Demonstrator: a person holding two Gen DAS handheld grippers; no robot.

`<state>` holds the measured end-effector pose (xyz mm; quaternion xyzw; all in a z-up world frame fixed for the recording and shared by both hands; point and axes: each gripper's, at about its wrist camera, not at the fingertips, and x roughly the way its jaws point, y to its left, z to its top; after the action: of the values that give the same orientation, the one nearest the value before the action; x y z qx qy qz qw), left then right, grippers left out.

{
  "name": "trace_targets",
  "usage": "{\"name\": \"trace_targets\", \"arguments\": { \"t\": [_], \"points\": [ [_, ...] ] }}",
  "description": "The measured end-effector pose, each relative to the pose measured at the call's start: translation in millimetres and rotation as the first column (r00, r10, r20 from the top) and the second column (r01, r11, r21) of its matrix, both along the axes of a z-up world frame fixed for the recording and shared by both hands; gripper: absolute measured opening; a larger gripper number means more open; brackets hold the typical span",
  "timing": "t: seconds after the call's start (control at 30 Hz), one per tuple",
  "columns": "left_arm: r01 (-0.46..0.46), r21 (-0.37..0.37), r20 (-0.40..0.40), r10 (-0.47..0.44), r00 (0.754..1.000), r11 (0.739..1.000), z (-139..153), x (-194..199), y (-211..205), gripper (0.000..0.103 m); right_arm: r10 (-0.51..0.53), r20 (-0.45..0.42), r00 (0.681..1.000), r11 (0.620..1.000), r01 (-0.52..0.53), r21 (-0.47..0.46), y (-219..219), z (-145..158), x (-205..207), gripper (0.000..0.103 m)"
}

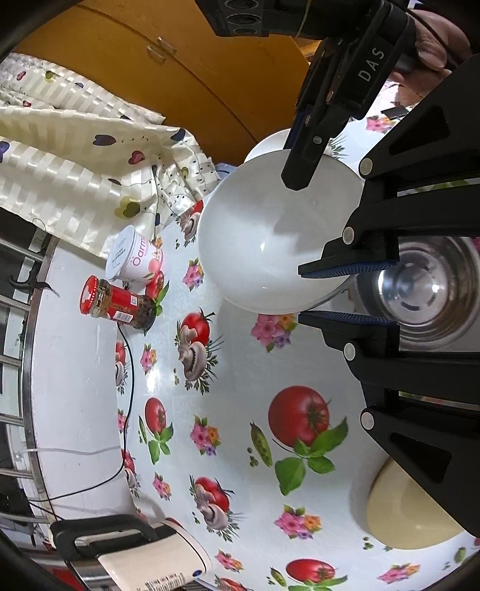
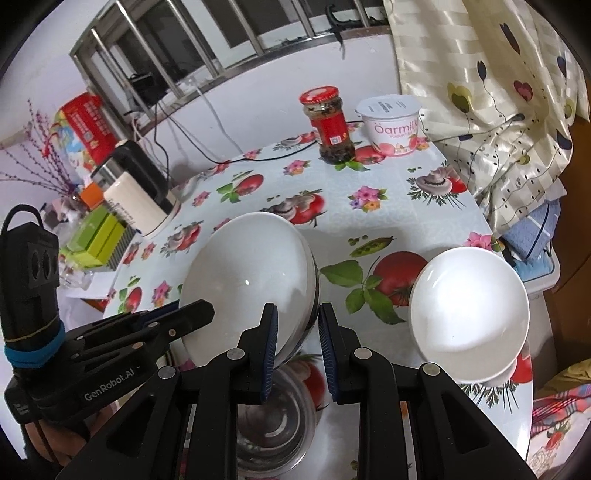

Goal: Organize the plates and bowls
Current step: 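Lift the white bowl and carry it over the steel bowl, then lower the white bowl into the steel bowl with the left gripper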

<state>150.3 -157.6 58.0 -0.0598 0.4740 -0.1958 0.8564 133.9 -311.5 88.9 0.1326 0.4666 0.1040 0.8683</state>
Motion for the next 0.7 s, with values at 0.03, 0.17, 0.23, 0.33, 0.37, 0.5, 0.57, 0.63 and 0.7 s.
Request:
{"name": "trace_targets", "arguments": {
  "t": [0.03,0.17,0.23,0.33,0.37,0.5,0.57,0.63,0.7],
  "points": [
    [-0.001,-0.001,0.002,0.001,1.000,1.000,1.1,-2.8,1.6,0.019,0.003,0.003,1.000,1.000,-0.003,0.001,0.5,1.4,-1.7,0.022],
    [-0.003,-0.005,0.005,0.003,1.000,1.000,5.0,-12.6,5.9,0.019,0.013,0.009,1.000,1.000,-0.013,0.003,5.2,6.4,-10.8,0.022],
    [-0.004,-0.006,0.003,0.004,1.000,1.000,5.9,-17.9,7.8,0.019,0.016,0.009,1.000,1.000,-0.016,0.005,6.6,8.0,-14.9,0.022],
    [-0.004,-0.006,0.002,0.004,1.000,1.000,5.8,-25.6,10.3,0.019,0.021,0.011,1.000,1.000,-0.021,0.006,9.1,9.9,-21.9,0.022],
    [-0.004,-0.006,0.001,0.004,1.000,1.000,5.8,-27.8,10.9,0.019,0.022,0.011,1.000,1.000,-0.022,0.006,10.2,10.3,-24.7,0.022],
    [-0.002,-0.006,0.000,0.002,1.000,1.000,5.0,-37.2,13.8,0.019,0.025,0.007,1.000,1.000,-0.025,0.005,13.8,9.9,-34.6,0.022],
    [0.000,-0.009,-0.006,0.000,1.000,1.000,3.9,-42.6,16.3,0.019,0.028,0.003,1.000,1.000,-0.028,0.007,15.0,9.3,-39.4,0.022],
    [-0.001,-0.014,-0.014,0.001,1.000,1.000,2.0,-47.2,19.6,0.019,0.033,-0.003,0.999,0.999,-0.033,0.009,16.7,7.9,-43.9,0.022],
    [-0.002,-0.014,-0.019,0.002,1.000,1.000,0.3,-50.4,21.2,0.019,0.038,-0.010,0.999,0.999,-0.037,0.009,19.1,6.3,-48.7,0.022]
  ]
}}
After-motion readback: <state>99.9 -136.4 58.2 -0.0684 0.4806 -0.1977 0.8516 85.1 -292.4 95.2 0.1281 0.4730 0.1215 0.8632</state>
